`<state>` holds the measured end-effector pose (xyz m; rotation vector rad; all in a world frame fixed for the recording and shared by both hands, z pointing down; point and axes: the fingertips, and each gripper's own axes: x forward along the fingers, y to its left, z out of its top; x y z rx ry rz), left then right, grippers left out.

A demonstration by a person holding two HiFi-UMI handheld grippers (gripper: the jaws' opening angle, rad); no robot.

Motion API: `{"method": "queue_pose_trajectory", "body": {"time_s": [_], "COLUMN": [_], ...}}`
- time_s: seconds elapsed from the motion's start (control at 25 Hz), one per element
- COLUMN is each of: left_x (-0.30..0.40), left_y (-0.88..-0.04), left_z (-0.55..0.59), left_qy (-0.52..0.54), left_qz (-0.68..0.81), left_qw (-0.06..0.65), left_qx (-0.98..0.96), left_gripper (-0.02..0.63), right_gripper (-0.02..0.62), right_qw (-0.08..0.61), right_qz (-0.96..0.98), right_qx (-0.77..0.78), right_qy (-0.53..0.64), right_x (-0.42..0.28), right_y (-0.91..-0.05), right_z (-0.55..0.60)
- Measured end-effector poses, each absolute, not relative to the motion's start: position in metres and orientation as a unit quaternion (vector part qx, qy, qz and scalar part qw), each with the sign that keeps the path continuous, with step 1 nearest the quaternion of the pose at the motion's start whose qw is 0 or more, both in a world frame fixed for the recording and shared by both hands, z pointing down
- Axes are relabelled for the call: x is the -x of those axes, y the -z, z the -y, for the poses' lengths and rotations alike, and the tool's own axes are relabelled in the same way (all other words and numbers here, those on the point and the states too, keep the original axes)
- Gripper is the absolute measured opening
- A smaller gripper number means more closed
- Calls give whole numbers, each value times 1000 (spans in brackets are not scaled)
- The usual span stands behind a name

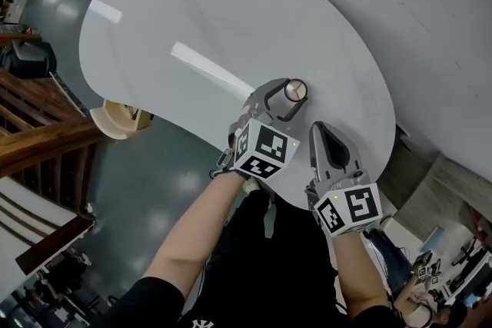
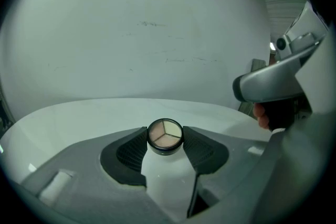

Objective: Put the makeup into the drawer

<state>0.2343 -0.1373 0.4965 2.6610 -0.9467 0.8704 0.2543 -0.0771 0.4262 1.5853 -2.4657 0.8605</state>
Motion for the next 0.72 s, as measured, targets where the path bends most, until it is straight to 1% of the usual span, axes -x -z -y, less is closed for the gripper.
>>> {"method": "queue_pose_trajectory", "body": {"time_s": [0.4,0.72], "left_x": [-154,-67], "left_y": [-453,-416], "left_z": [105,71], "left_qy": [-265,-247], "left_qz": [370,426], "left_qw": [107,109], "left_qx": [-884,-863], "left_gripper": [216,216], "right_gripper": [15,15], "right_qw": [53,60], "right_qz": [836,869], "right_qx": [-482,-433], "right_qy": [-258,-233], "right_x": [-175,-93], "right_y": [-392,-362], "right_z": [51,16]}}
